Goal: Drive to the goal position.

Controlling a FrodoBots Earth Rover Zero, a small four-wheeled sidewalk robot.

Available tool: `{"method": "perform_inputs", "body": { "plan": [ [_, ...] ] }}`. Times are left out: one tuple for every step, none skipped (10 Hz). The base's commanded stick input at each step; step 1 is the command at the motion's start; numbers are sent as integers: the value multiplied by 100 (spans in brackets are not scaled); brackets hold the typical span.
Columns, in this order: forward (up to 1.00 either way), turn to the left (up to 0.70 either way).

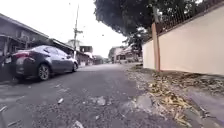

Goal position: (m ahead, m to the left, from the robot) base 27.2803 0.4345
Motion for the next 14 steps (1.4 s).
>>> {"method": "perform_inputs", "body": {
  "plan": [
    [70, 17],
    [70, 0],
    [70, 0],
    [70, 0],
    [70, 0],
    [70, 0],
    [70, 0],
    [70, 0],
    [70, 0],
    [70, 0],
    [70, 0],
    [70, 0],
    [70, 0],
    [70, 0]
  ]
}}
